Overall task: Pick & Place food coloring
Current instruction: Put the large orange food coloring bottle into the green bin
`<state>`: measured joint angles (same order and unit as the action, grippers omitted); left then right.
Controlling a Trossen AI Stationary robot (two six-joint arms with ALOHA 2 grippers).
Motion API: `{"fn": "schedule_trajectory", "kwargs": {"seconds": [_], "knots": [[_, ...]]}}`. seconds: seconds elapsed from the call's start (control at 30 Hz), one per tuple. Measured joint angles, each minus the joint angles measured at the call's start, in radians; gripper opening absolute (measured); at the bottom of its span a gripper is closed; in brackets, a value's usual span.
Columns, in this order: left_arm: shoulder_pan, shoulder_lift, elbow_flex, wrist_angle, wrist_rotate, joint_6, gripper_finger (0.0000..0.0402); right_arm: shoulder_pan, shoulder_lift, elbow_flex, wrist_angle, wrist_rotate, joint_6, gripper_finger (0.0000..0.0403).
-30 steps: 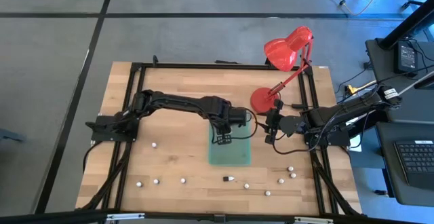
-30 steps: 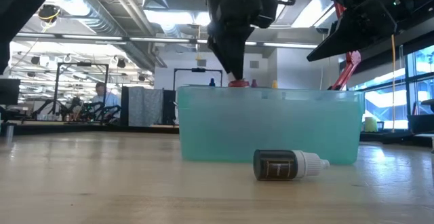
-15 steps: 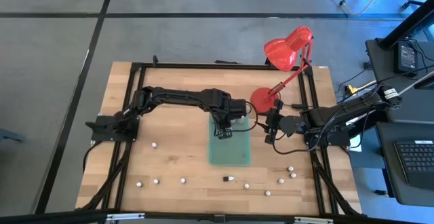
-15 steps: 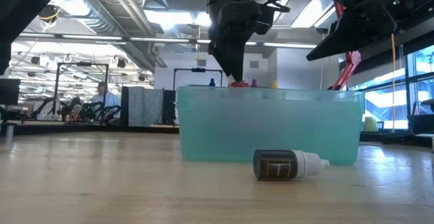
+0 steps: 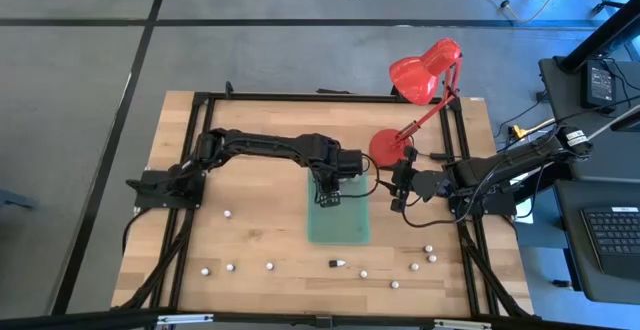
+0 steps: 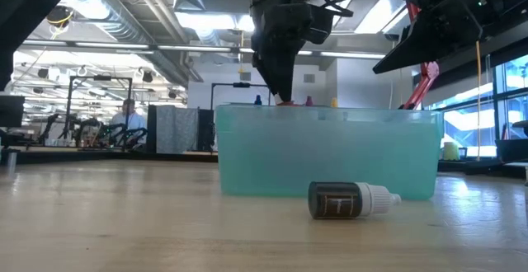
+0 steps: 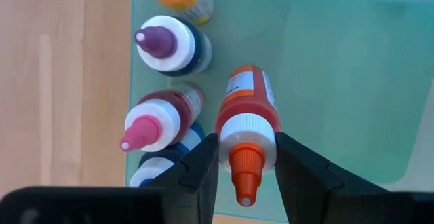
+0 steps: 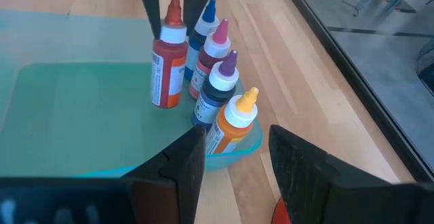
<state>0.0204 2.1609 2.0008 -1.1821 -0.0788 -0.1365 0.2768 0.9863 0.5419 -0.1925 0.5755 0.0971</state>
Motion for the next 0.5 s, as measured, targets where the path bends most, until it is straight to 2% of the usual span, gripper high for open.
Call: {"fn": "schedule_trajectory", "kwargs": {"seconds": [0.5], "knots": [[0.0,0.0,-0.001,0.01,-0.008,0.01,0.0149,0.0,0.0,0.0,-0.001,0.0,0.002,0.0165]]}}
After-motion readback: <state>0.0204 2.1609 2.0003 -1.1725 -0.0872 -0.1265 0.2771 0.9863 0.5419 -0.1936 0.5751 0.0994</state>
